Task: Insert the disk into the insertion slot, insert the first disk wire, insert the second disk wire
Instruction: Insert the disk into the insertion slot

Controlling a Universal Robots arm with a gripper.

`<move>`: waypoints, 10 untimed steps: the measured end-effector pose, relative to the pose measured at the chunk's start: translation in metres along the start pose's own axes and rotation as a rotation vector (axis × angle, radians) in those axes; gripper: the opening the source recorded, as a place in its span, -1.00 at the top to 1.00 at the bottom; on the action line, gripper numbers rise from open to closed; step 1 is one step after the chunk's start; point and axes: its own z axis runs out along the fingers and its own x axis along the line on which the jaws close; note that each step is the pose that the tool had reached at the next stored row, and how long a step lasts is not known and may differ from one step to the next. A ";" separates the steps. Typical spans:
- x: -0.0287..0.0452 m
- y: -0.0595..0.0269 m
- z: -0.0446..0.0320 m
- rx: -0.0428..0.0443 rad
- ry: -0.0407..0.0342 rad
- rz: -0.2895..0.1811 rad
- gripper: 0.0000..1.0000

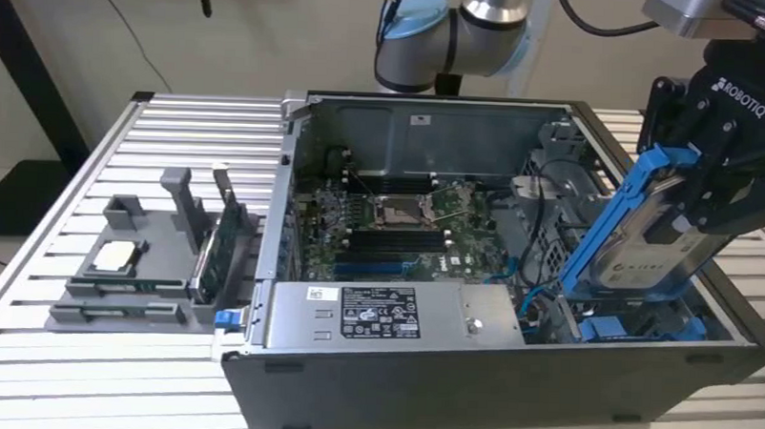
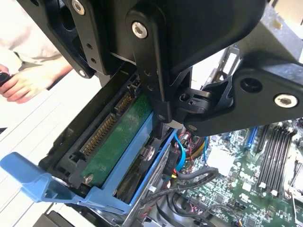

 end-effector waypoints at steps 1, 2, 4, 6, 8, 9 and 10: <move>0.0000 0.0000 0.0000 0.0000 0.0000 0.000 0.35; 0.0000 0.0000 0.0000 0.0000 0.0000 0.000 0.35; 0.0000 0.0000 0.0000 0.0000 0.0001 0.000 0.35; 0.0000 0.0000 0.0005 0.0000 -0.0001 0.000 0.35; 0.0000 0.0000 0.0013 0.0000 0.0001 0.000 0.35; 0.0000 -0.0002 0.0020 0.0000 0.0000 0.000 0.35; 0.0000 -0.0004 0.0026 0.0000 -0.0001 0.000 0.35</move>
